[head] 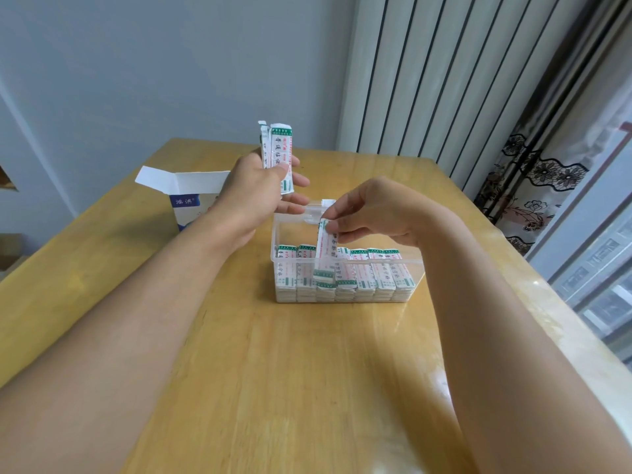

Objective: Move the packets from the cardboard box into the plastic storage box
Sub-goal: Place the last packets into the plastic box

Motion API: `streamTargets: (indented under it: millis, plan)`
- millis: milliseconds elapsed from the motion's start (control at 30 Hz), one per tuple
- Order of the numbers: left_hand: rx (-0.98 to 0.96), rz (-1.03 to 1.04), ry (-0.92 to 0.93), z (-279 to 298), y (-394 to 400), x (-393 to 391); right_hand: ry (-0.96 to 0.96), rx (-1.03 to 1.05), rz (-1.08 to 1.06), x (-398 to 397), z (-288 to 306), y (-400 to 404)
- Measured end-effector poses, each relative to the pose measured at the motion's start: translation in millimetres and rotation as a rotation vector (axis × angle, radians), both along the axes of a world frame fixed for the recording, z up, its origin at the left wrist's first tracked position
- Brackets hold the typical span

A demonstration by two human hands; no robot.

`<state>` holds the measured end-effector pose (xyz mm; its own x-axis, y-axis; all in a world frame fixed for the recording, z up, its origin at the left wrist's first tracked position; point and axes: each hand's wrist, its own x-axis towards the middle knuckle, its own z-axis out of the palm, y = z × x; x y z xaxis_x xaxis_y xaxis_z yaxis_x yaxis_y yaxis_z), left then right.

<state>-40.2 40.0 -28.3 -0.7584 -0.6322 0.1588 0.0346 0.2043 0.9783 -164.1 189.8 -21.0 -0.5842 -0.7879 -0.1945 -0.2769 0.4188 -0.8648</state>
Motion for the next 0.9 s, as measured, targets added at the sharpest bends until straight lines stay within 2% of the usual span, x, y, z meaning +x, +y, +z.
streamTargets:
  millis: [267,667,900]
  plan:
    - [-0.003,-0.025,-0.013,0.0,1.4,-0.3,-0.007,0.085,0.003,-4.5,-9.3,-3.2]
    - [-0.017,-0.031,-0.029,-2.6,2.2,-1.7,-0.02,0.08,-0.002,-8.2,-10.5,-1.4]
    - [-0.026,-0.032,-0.035,-3.2,1.3,-2.5,0.259,0.217,0.002,0.2,-7.9,-4.7]
